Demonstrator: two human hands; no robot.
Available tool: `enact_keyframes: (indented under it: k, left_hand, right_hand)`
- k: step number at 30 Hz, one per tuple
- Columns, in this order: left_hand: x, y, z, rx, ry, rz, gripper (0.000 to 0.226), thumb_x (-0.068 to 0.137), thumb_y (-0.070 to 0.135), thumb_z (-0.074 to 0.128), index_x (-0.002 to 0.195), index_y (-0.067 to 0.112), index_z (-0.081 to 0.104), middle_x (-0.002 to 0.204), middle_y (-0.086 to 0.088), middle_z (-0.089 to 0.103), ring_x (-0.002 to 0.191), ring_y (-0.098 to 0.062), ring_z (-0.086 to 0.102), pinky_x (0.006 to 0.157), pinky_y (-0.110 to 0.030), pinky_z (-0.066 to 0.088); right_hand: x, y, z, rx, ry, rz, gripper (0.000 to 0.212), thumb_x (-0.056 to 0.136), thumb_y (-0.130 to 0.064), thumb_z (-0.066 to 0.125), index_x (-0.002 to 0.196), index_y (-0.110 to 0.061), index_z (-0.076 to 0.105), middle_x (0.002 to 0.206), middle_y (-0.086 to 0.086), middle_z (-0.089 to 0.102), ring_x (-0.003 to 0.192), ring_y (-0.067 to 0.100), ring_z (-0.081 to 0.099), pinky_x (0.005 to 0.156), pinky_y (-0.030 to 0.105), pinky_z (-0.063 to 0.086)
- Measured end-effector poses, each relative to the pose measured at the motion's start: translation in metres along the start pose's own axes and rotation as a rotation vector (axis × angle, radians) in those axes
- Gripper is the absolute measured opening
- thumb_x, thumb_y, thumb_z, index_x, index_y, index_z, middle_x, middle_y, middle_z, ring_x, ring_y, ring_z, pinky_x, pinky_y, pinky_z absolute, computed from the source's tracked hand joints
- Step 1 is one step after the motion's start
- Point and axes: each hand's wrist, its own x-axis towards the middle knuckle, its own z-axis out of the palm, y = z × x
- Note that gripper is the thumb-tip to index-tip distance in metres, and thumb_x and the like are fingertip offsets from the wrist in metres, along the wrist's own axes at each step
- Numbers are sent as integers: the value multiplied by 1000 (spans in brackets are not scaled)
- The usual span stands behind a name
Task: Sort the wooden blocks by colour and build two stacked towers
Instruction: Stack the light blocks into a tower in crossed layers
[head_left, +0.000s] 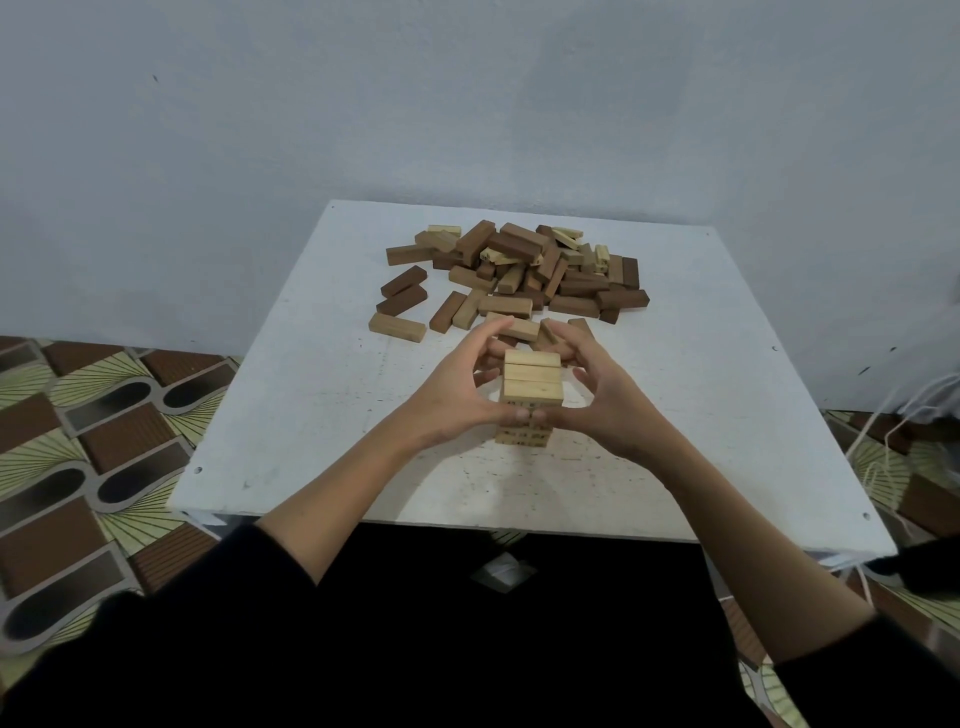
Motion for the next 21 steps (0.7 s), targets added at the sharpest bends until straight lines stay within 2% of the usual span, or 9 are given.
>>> enact_keyframes:
  k: [4,7,9,12,16,17,21]
  left_hand:
    - [0,-1,0,-8,2,-11,93,69,7,82,145,19,31,114,0,56,115,-12,53,106,-23,39]
    - [-2,-1,0,2,-18,-22,96,68,8,83,146,21,29,118,4,53,118,-7,50,104,-18,38]
    - [-2,-4,0,40,-46,-25,98,66,10,84,145,24,27,121,9,50,119,-3,48,107,-23,36]
    - [-2,-7,2,97,-71,-57,105,65,15,86,147,26,22,129,10,43,124,-7,43,108,-27,36]
    - [-4,-10,5,122,-64,-62,107,65,14,86,149,22,21,129,10,43,123,-6,43,101,-20,39]
    - [-5,-11,6,126,-57,-59,106,65,12,86,149,22,22,127,12,44,121,-5,44,100,-18,39]
    - [-4,-12,7,134,-29,-43,102,67,8,84,148,21,24,121,15,47,116,-1,47,92,-9,41]
  right_hand:
    - [1,1,0,6,-2,8,95,70,-15,80,147,-23,25,117,-23,44,118,-2,39,84,-5,29]
    - [-1,0,0,18,-10,3,99,69,-10,81,148,-19,22,118,-25,43,111,-15,41,81,-6,31]
    - [-3,1,1,16,-24,-11,101,68,-8,82,148,-16,20,121,-24,42,109,-22,39,81,-7,29]
    - [-6,3,3,-1,-40,-24,105,67,-8,82,149,-15,17,129,-10,45,115,-10,42,85,-5,28]
    - [-5,10,7,-5,-37,-30,95,66,1,81,137,-23,22,117,-21,42,105,-27,40,81,-5,31]
    - [-5,10,9,-2,-37,-25,94,66,2,81,134,-25,22,118,-19,43,106,-27,40,81,-5,33]
    - [-3,14,14,13,-28,-5,100,64,-3,84,144,-14,25,133,0,46,122,3,45,88,5,40]
